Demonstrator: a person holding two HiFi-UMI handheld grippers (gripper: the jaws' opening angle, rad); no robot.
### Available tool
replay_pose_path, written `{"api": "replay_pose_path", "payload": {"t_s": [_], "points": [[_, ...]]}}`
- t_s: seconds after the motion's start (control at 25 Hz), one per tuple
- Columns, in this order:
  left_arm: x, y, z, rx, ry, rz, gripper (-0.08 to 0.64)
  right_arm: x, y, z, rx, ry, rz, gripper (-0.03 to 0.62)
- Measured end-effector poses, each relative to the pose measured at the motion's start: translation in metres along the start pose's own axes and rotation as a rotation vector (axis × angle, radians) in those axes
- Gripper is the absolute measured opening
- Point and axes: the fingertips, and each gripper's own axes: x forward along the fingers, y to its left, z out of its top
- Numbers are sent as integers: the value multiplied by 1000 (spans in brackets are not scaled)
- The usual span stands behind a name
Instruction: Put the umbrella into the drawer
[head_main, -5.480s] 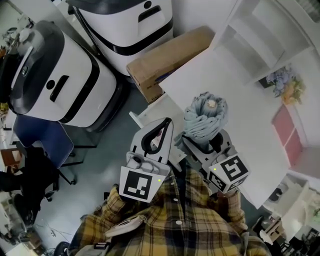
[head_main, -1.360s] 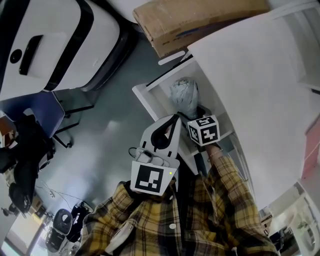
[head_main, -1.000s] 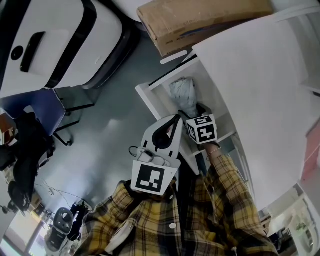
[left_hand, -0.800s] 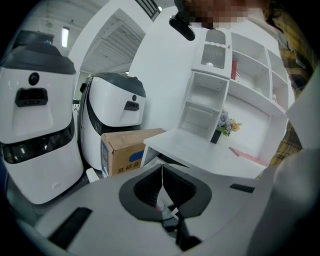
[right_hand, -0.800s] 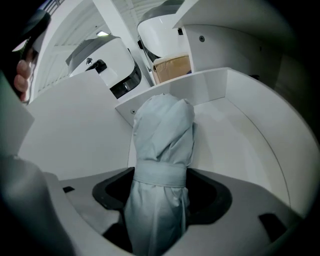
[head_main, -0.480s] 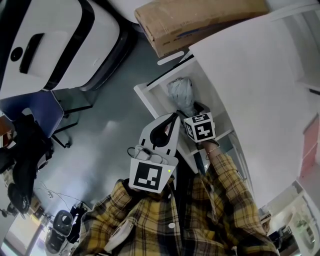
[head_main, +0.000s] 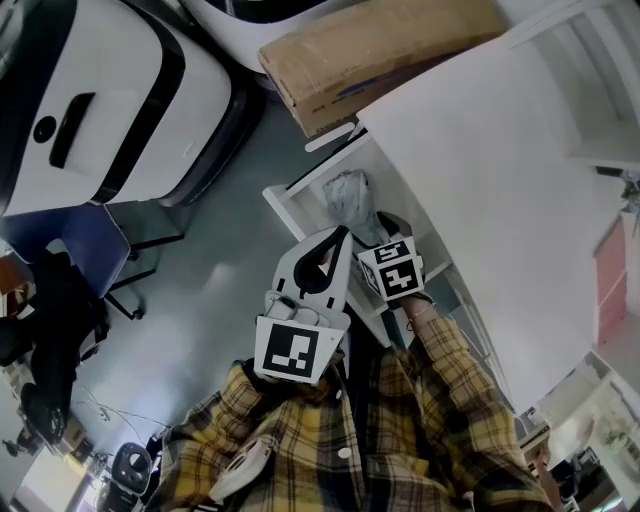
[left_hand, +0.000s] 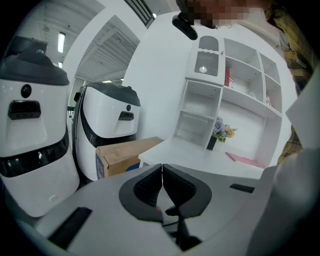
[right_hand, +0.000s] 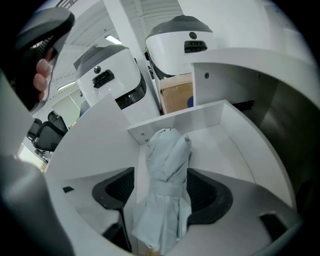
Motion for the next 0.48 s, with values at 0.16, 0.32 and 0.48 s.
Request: {"api": "replay_pose_path", "payload": {"t_s": [0.16,0.32,0.48], "points": [[0,0,16,4,-26,6,23,-17,8,14,3,-14,6,316],[-1,0,38,26,-63,5,23,-42,12,34,-15,-55,-12,316],[-3,-3,57,44,-85,-6,23,-75,20,61,-13,-137,-12,316]]}}
